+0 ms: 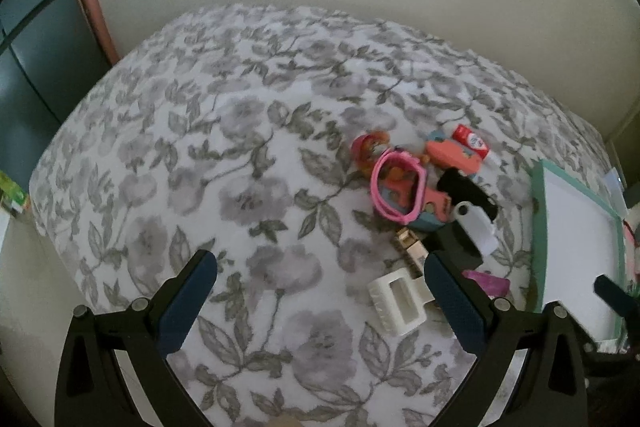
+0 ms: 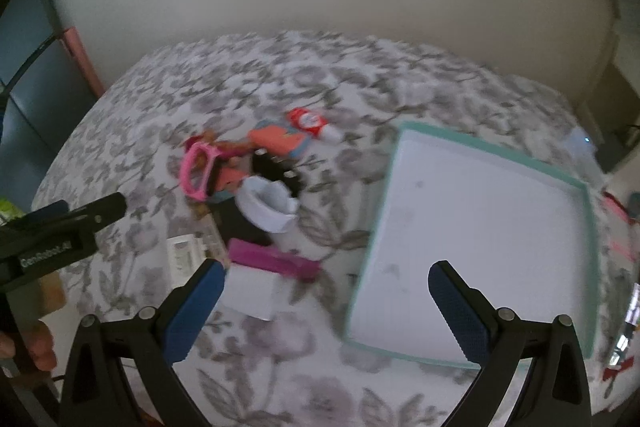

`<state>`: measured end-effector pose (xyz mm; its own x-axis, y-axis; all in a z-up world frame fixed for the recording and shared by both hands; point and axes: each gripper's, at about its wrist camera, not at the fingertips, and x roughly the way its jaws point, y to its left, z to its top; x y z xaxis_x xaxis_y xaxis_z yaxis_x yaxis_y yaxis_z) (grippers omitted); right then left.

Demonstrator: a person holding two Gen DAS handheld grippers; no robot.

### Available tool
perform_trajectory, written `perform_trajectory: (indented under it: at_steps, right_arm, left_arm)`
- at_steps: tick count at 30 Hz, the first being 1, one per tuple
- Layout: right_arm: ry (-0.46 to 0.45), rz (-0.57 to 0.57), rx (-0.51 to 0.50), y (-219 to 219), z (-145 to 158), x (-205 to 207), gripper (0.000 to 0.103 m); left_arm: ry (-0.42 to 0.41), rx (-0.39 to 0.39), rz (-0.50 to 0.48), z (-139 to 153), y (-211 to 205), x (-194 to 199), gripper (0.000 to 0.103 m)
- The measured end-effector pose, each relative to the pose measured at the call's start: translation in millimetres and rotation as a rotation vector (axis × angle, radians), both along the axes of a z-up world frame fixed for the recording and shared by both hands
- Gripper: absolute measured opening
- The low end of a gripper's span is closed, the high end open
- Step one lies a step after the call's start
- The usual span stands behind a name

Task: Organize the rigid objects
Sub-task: 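Grasp the white power adapter with the right tool while the left tool grasps the white clip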

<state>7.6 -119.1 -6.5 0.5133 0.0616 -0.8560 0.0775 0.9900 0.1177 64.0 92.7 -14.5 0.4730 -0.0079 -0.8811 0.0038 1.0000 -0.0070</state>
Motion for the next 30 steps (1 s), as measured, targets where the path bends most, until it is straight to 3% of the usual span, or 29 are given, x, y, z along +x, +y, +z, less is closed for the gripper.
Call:
perform_trajectory:
  at_steps: [8,15,22,30]
  right_arm:
    - [0.092,0.085,0.026,32.8,-30.4,16.0,0.103]
    - [0.158,0.135,0.032,50.4,-51.2,22.4,0.095]
    - [0.199,0.174,0.020,64.3,-66.3,27.0,0.089]
    - [0.238,0.174,0.017,69.2,-83.5,34.3,0.089]
  left_arm:
    - [0.059,-0.058,0.012,-26.2,6.8,6.1,0.103]
    - [0.117,-0.110,-0.021,-44.7,-1.7,7.6,0.103]
    - [0.148,-0.126,-0.060,-55.4,-14.1,9.5,0.103]
    - [0.174,-0.128,-0.107,-65.0,-29.3,14.7,0.103]
